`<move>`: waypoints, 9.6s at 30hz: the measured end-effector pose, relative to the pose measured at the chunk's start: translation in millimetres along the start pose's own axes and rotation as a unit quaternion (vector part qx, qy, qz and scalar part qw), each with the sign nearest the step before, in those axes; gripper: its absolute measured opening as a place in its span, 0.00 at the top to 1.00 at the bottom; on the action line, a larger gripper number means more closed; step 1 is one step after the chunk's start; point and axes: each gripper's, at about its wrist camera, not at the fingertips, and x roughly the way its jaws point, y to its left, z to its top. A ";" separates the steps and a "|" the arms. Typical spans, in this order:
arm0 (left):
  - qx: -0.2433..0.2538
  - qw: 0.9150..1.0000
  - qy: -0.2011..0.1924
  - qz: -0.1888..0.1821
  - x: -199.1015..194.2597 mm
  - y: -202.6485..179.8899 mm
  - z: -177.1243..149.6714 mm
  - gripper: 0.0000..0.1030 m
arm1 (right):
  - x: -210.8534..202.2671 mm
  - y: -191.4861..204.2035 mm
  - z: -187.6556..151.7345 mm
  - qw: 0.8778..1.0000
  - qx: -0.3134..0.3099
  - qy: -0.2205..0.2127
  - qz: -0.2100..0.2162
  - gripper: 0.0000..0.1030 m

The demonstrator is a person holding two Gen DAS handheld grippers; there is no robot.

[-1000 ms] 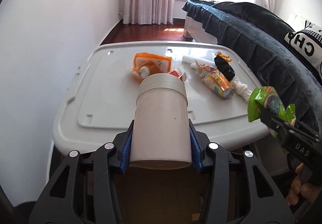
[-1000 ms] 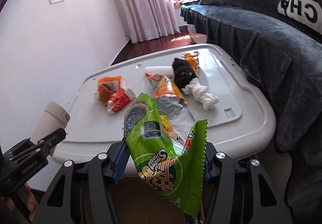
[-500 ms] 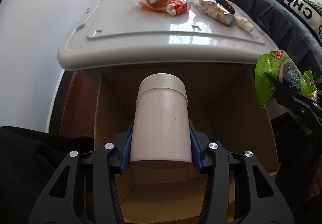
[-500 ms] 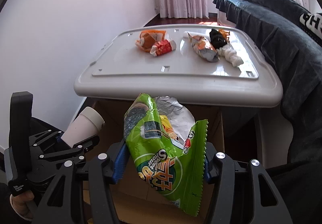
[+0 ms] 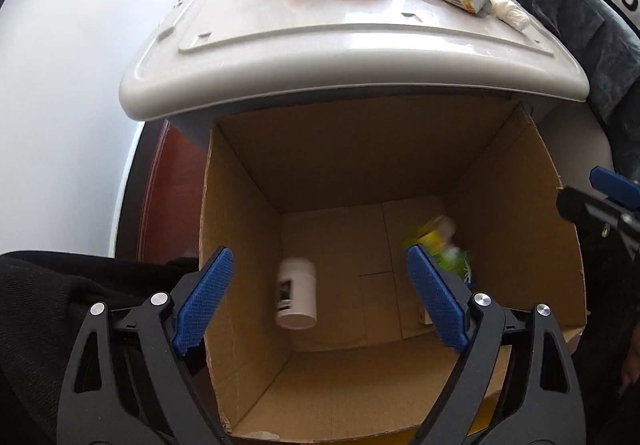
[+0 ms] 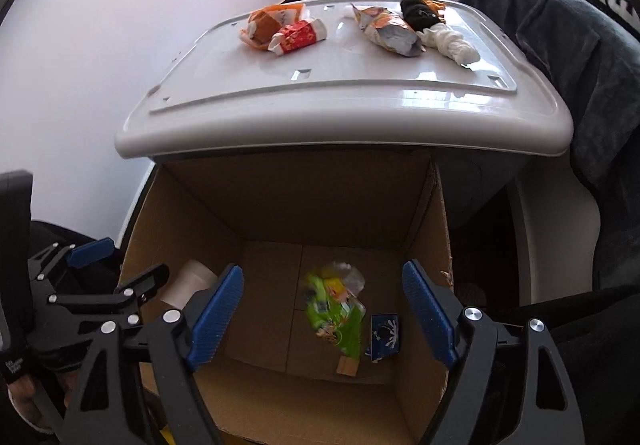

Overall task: Collect trash
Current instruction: 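Grasp the crumpled white tissue with the right gripper, then grasp the red-and-white packet with the left gripper while the right holds the tissue, then carry the red packet over the cardboard box with the left gripper while the right carries the tissue, then open the right gripper to drop the tissue while the left drops the red packet into the box, then grasp the orange drink pouch on the lid with the right gripper, then grasp the orange fuzzy sock with the left gripper while the right holds the pouch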

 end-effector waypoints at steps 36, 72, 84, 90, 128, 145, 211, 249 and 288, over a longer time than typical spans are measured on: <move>-0.023 0.997 -0.033 -0.072 23.2 -1.8 38.5 0.16 | 111.2 -122.9 225.8 0.990 -0.084 -0.031 -0.105 0.36; 0.057 0.977 -0.109 -0.172 42.2 -19.2 227.9 0.16 | -15.6 -97.1 144.4 0.986 0.103 -0.130 0.002 0.70; 0.029 0.981 -0.053 -0.184 114.7 -20.8 274.7 0.16 | -20.7 -99.3 150.3 0.983 0.113 -0.139 0.031 0.69; 0.058 0.980 -0.060 -0.183 116.0 -44.0 283.8 0.16 | -18.8 -100.5 149.6 0.983 0.115 -0.138 0.030 0.69; -0.038 0.988 -0.143 -0.045 -58.0 23.9 108.0 0.63 | -32.3 -36.4 106.2 0.985 0.022 -0.167 0.029 0.69; -0.022 0.995 -0.089 -0.041 -39.5 11.8 13.4 0.63 | -19.5 -10.7 9.2 0.994 0.014 -0.104 0.010 0.69; -0.088 0.991 -0.056 -0.081 9.9 32.0 52.9 0.12 | 116.6 -56.8 246.1 0.999 0.017 -0.016 -0.031 0.32; -0.051 0.989 -0.125 -0.058 3.9 37.2 145.4 0.12 | 121.6 -46.2 196.2 0.998 -0.017 0.017 -0.063 0.55; 0.048 0.992 -0.115 -0.014 123.2 0.4 305.8 0.60 | 116.1 -49.0 190.6 0.998 -0.017 0.014 -0.058 0.54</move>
